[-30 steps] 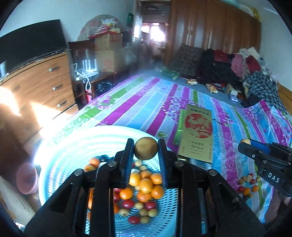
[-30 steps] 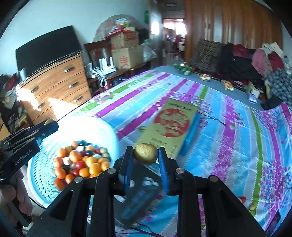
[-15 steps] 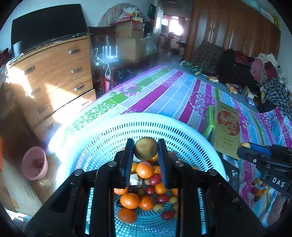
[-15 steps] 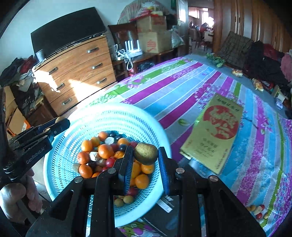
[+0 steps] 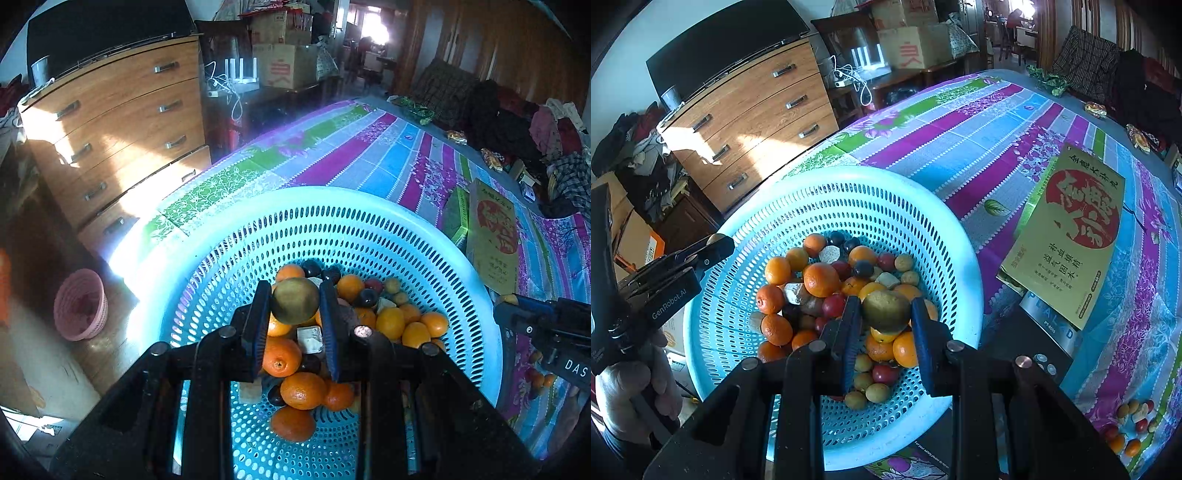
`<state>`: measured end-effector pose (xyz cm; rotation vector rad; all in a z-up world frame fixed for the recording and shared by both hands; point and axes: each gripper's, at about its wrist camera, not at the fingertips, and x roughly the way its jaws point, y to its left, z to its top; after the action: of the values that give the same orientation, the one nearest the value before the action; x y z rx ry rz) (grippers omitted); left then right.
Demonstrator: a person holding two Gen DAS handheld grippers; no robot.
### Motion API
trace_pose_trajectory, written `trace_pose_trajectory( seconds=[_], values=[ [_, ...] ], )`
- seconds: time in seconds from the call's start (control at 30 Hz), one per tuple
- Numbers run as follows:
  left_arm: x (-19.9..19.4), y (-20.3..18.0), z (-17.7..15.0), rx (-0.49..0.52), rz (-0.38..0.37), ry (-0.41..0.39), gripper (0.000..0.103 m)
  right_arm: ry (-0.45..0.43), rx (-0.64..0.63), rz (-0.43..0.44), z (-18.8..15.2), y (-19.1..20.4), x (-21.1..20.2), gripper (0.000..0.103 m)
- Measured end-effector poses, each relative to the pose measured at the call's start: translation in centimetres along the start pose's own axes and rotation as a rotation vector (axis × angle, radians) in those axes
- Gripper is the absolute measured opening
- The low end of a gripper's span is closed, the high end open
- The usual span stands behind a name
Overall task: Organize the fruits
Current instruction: 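Carry both yellow plums over the light-blue basket, then open both tools to drop the yellow plums into the basket, then withdraw both tools from the basket back to the fruits on the bed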
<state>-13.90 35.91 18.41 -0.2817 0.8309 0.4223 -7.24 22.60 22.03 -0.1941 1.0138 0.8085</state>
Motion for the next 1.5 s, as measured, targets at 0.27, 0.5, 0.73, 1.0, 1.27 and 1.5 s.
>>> trace_pose_trajectory(
  seconds=[0.27,0.5,0.73,1.0,1.27,1.5],
  values=[
    [0.4,0.2,0.0,0.009,-0.003,0.018,0.027,0.006,0.004,0.002,0.0,0.0,0.1,0.031],
    [0.6,0.4,-0.1,0.003,0.000,0.028,0.027,0.009,0.001,0.010,0.0,0.2,0.4,0.031],
    [0.9,0.3,-0.4,0.015,0.018,0.022,0.072,0.016,0.016,0.018,-0.4,0.0,0.6,0.038],
    [1.2,-0.2,-0.5,0.010,0.035,0.020,0.082,-0.050,0.023,0.026,-0.8,-0.5,-2.0,0.052],
    [-0.6,-1.8,-0.2,-0.002,-0.016,-0.026,0.082,-0.202,0.032,-0.015,-2.8,-1.3,-7.5,0.068],
    [-4.1,-4.8,0.8,0.000,-0.099,-0.141,0.093,-0.372,-0.011,-0.104,-6.7,-2.2,-13.1,0.099]
  ],
)
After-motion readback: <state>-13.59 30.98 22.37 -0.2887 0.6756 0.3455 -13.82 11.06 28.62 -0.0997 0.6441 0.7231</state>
